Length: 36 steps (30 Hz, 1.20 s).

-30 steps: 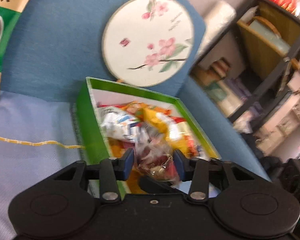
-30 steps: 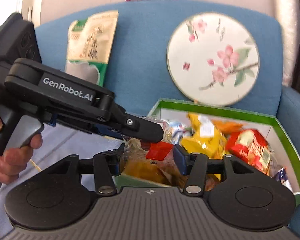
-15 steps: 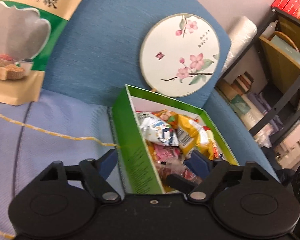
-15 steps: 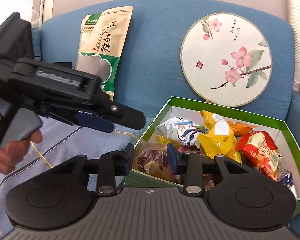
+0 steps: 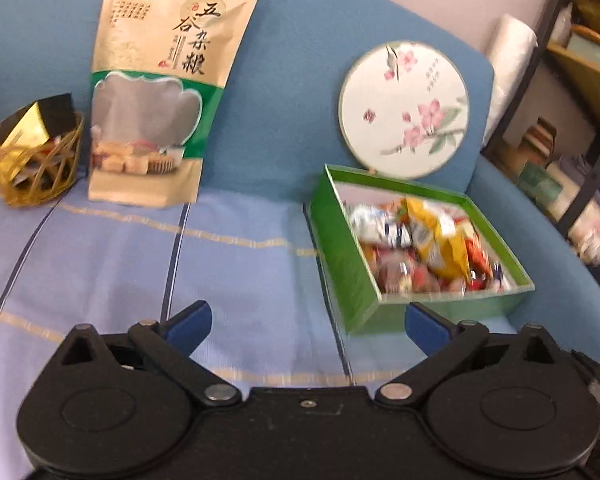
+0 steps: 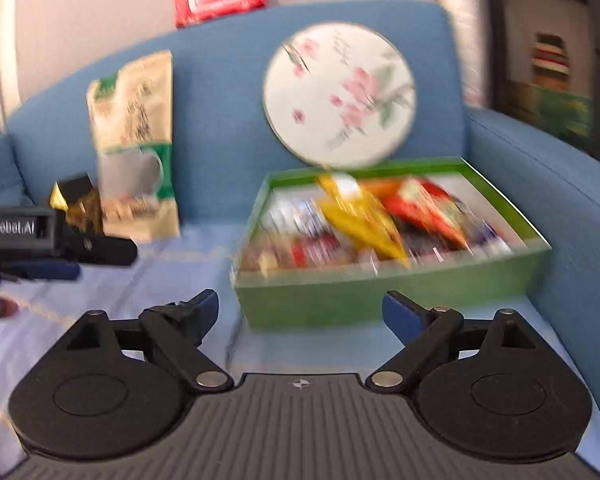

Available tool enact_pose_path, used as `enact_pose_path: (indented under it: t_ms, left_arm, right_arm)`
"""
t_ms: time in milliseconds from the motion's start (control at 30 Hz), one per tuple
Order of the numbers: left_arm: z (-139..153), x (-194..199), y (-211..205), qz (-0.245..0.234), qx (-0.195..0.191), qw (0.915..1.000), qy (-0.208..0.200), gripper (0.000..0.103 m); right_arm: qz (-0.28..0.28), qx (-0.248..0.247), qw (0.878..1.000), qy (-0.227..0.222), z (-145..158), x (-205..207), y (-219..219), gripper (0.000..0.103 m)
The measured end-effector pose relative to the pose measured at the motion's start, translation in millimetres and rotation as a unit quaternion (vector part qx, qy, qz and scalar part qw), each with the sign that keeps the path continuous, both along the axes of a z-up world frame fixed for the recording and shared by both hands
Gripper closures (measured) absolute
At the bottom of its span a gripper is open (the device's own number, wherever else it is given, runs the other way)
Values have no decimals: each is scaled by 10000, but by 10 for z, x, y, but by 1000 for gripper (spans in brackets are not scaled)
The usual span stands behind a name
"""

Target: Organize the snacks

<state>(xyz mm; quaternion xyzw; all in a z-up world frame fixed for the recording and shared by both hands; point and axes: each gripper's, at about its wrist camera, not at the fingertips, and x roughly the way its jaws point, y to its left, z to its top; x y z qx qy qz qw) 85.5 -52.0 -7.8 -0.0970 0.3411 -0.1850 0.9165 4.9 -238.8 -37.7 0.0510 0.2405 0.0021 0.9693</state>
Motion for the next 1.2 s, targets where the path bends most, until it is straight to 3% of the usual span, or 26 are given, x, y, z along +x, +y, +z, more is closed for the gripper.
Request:
enact_pose_path:
  t_ms: [100, 233, 467, 1200]
  left_arm:
    - [-79, -212, -65, -39, 89, 9998, 148, 0]
    - [-141, -448, -203, 43, 577, 9980, 238, 0]
    - [-56, -753, -363, -115, 1076, 9941, -33, 0]
    - [53, -811, -226, 148, 1023, 9946, -100, 0]
  right_arm:
    - [-187, -283, 9991, 250, -90, -184, 23, 0]
    - [-674, -83, 9968, 420, -104, -335, -101, 0]
    - [-1102, -72, 9935, 289, 6, -634, -184, 0]
    - [-1122, -239, 9932, 181, 139, -697, -83, 0]
